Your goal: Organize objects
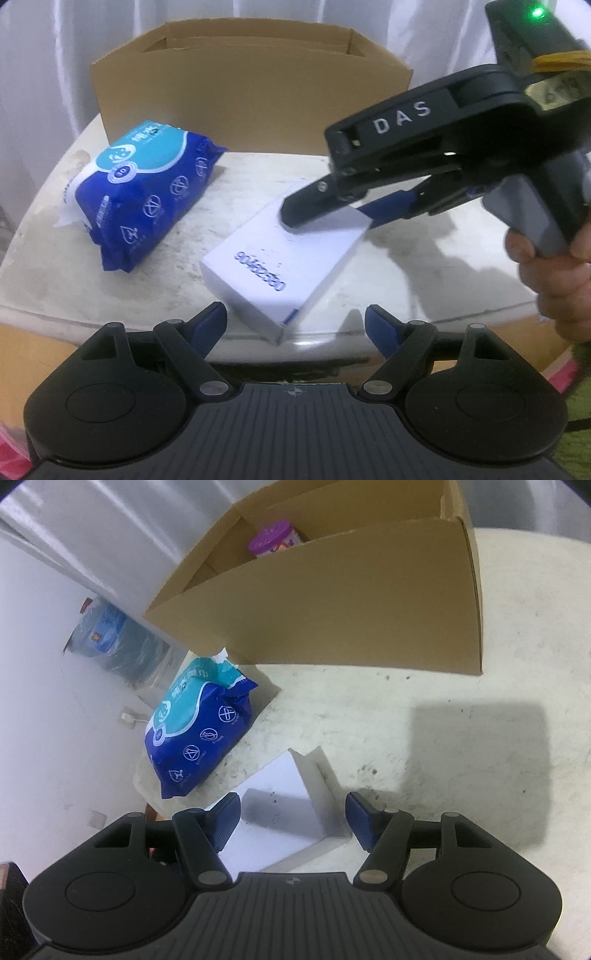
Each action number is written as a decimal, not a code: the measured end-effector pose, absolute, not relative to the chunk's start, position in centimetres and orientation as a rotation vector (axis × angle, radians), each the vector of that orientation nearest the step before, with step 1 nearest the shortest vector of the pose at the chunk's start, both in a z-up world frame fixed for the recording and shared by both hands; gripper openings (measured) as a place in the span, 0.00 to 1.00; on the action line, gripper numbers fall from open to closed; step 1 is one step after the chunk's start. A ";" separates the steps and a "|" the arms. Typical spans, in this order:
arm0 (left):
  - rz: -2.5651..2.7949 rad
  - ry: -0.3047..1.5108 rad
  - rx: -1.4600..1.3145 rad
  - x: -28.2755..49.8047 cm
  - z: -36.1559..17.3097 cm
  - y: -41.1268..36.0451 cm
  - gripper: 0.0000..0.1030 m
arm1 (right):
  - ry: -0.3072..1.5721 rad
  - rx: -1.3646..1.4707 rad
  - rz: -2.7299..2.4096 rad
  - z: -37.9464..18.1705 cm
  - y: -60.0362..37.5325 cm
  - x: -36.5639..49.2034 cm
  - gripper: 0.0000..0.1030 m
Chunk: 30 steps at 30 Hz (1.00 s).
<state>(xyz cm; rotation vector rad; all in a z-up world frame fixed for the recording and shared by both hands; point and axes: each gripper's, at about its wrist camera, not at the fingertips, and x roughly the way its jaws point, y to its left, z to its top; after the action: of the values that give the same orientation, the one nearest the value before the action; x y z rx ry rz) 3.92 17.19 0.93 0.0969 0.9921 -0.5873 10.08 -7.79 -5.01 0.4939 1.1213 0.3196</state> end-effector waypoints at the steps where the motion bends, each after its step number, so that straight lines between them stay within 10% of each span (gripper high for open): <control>1: -0.579 0.991 0.104 4.0 0.8 17.2 0.80 | 1.121 0.489 0.320 -5.0 -7.7 10.1 0.65; 30: -0.509 0.972 0.145 4.3 0.8 16.4 0.76 | 1.100 0.412 0.364 -4.7 -5.2 9.3 0.65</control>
<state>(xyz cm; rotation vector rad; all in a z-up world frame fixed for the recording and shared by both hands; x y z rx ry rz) 4.28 16.36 0.78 0.1447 0.9719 -0.5089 9.32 -5.18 -4.74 0.4122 1.1000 0.3639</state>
